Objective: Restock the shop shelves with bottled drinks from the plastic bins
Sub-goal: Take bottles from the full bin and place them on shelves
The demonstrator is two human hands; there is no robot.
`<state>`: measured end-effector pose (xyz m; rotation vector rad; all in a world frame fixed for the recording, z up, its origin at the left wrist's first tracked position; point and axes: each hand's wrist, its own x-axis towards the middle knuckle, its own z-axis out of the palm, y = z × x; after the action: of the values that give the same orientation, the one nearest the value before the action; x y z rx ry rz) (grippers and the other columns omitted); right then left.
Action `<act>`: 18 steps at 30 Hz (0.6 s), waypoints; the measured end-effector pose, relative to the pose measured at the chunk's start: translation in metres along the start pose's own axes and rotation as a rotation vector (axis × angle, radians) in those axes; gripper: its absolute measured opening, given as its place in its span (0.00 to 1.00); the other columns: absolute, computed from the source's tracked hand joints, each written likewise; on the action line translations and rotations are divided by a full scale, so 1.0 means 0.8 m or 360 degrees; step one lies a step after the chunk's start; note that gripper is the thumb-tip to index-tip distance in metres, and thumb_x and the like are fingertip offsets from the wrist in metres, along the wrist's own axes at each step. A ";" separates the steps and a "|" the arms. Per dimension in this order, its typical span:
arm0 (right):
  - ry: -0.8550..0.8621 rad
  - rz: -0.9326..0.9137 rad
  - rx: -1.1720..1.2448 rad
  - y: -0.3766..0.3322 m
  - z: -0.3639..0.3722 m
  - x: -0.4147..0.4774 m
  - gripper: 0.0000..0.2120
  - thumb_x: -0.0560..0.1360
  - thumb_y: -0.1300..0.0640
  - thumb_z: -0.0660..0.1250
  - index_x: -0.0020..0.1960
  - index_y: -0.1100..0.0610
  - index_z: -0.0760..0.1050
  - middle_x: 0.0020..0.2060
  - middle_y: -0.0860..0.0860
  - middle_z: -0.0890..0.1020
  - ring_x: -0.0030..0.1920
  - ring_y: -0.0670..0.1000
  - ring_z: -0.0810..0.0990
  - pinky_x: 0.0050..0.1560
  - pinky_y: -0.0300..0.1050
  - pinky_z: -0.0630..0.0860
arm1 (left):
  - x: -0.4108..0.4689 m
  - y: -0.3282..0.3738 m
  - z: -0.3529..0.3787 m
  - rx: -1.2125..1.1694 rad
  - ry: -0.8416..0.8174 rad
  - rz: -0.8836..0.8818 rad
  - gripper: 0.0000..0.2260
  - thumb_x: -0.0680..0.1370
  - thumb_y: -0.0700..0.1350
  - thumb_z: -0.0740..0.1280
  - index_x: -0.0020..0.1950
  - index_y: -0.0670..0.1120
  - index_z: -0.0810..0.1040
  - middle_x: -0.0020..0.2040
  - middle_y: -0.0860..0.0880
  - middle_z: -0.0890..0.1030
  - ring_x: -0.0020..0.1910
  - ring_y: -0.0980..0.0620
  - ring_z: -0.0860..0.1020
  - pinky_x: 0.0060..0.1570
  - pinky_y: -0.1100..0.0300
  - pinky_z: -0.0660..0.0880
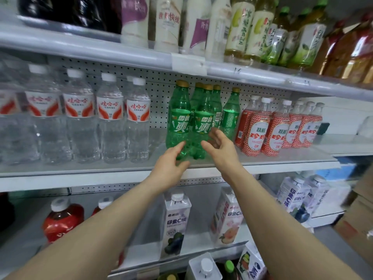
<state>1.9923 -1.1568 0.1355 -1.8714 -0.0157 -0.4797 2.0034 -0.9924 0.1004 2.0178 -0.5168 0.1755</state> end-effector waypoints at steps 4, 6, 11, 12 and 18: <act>-0.0055 -0.0022 -0.0020 -0.016 0.022 -0.034 0.32 0.79 0.60 0.69 0.80 0.56 0.60 0.75 0.51 0.69 0.72 0.50 0.71 0.73 0.48 0.68 | -0.037 -0.002 -0.034 -0.0074 0.0004 0.0066 0.29 0.80 0.42 0.67 0.79 0.49 0.60 0.76 0.49 0.66 0.73 0.54 0.66 0.74 0.53 0.64; -0.0091 -0.0024 -0.0019 -0.025 0.039 -0.052 0.31 0.79 0.60 0.69 0.79 0.57 0.61 0.75 0.52 0.70 0.71 0.50 0.71 0.73 0.49 0.68 | -0.056 -0.004 -0.054 -0.0097 0.0031 0.0070 0.28 0.80 0.41 0.67 0.78 0.48 0.61 0.75 0.49 0.67 0.72 0.55 0.66 0.71 0.59 0.65; -0.0188 -0.0047 -0.0027 -0.049 0.093 -0.095 0.30 0.79 0.60 0.69 0.79 0.56 0.62 0.74 0.52 0.71 0.70 0.49 0.73 0.73 0.50 0.69 | -0.104 -0.012 -0.108 -0.0121 0.0120 0.0079 0.27 0.80 0.42 0.67 0.78 0.47 0.63 0.74 0.50 0.69 0.71 0.55 0.68 0.68 0.61 0.66; -0.0209 -0.0057 -0.0027 -0.055 0.106 -0.104 0.30 0.79 0.60 0.69 0.79 0.55 0.62 0.74 0.52 0.71 0.70 0.49 0.73 0.73 0.50 0.69 | -0.114 -0.017 -0.120 -0.0128 0.0145 0.0077 0.27 0.80 0.42 0.68 0.77 0.48 0.63 0.73 0.50 0.70 0.71 0.55 0.69 0.69 0.59 0.67; -0.0347 -0.0125 -0.0064 -0.082 0.190 -0.150 0.30 0.80 0.59 0.69 0.78 0.57 0.62 0.74 0.52 0.71 0.69 0.49 0.73 0.70 0.46 0.70 | -0.174 -0.053 -0.194 -0.0103 0.0284 0.0043 0.26 0.79 0.40 0.68 0.76 0.47 0.66 0.71 0.51 0.72 0.67 0.59 0.70 0.66 0.65 0.67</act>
<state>1.9150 -0.9693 0.1135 -1.9607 -0.2277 -0.3294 1.9113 -0.8010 0.0945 1.9116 -0.4313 0.3474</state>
